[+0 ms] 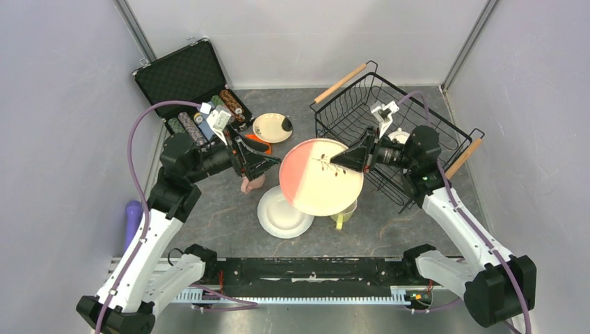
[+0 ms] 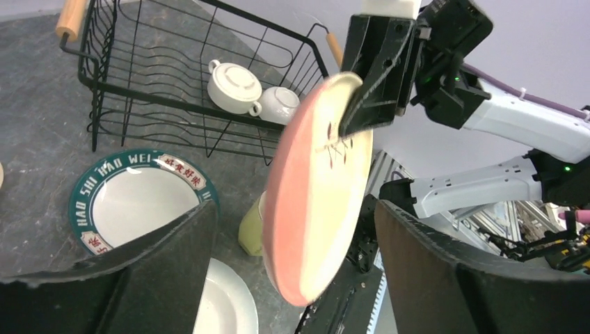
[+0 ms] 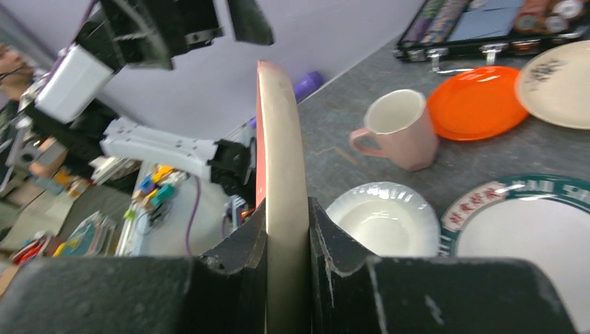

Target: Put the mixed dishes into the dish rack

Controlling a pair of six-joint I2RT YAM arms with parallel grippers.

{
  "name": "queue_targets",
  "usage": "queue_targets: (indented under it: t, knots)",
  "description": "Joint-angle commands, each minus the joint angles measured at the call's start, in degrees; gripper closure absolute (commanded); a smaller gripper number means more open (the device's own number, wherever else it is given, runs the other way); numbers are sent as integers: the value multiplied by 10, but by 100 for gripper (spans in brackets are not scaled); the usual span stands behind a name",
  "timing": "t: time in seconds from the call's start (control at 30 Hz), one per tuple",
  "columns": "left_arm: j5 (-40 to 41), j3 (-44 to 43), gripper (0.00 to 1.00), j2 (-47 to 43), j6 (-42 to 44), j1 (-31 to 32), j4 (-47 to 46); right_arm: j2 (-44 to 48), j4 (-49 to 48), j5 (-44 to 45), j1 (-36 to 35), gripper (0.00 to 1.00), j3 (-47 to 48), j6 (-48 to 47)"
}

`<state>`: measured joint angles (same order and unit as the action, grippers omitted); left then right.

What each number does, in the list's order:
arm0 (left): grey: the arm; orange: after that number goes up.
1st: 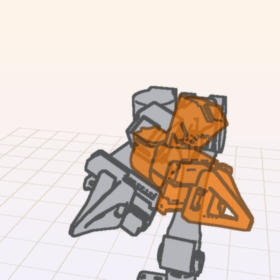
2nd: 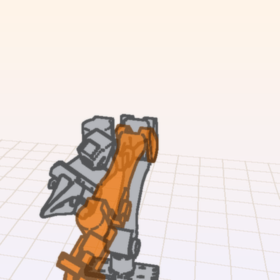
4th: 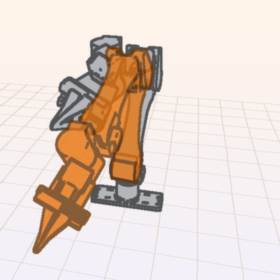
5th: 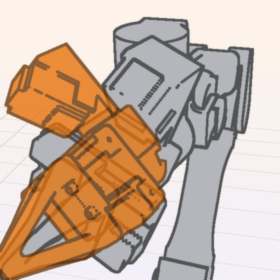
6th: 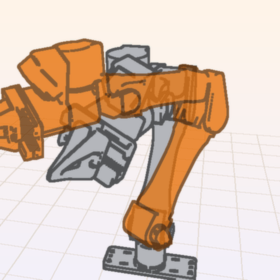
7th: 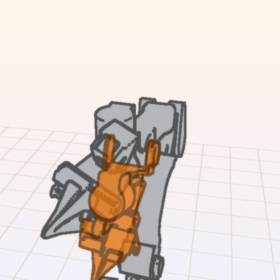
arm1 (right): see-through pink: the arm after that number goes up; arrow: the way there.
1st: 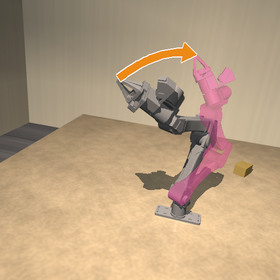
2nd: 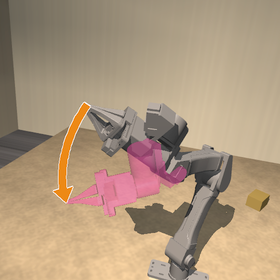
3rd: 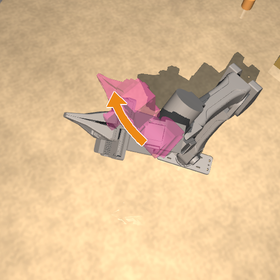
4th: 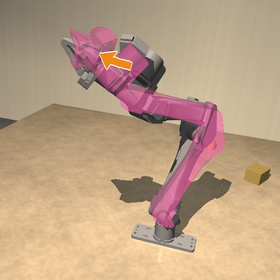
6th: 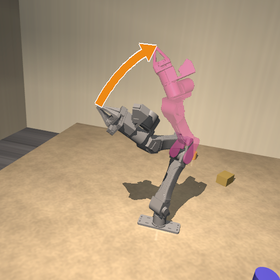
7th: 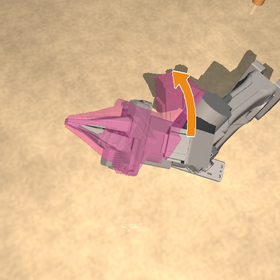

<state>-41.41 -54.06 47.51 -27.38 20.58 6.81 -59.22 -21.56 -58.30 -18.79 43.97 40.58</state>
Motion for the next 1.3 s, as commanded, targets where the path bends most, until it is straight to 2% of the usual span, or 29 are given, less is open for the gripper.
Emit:
queue_targets:
  t: [0.0, 0.2, 0.33, 0.4, 0.47, 0.6, 0.67, 0.8, 0.87, 0.93, 1.1, 1.27]
  knots:
    - [33, -22, 9, -4, 32, -4, 27, 9, 28, 83, 28, 100, 87, -38]
    - [83, -18, 8, -16, 54, -4, 55, -54, 203, 186, 32, 100, 249, -182]
    - [86, -12, 8, -22, 57, -4, 57, -99, 331, 380, 32, 100, 367, -326]
    - [73, -3, 8, -22, 52, -4, 49, -113, 347, 468, 33, 100, 390, -391]
    - [60, 3, 8, -20, 54, -4, 51, -128, 351, 513, 32, 100, 400, -460]
    - [67, 5, 8, -25, 73, -4, 75, -164, 337, 598, 44, 100, 405, -533]
    - [69, 12, 7, -30, 71, -4, 74, -175, 306, 590, 62, 100, 386, -560]
    - [61, 33, 7, -29, 56, -4, 52, -198, 248, 503, 130, 100, 354, -561]
    - [57, 40, 6, -21, 51, -4, 42, -198, 178, 479, 151, 100, 314, -573]
    - [46, 40, 5, -6, 46, -4, 33, -208, 127, 417, 183, 100, 289, -563]
    - [26, 24, 3, 41, 40, -4, 16, -286, 80, 279, 250, 100, 326, -535]
    - [23, 14, 4, 89, 24, -4, -19, -350, 62, 235, 250, 100, 368, -566]
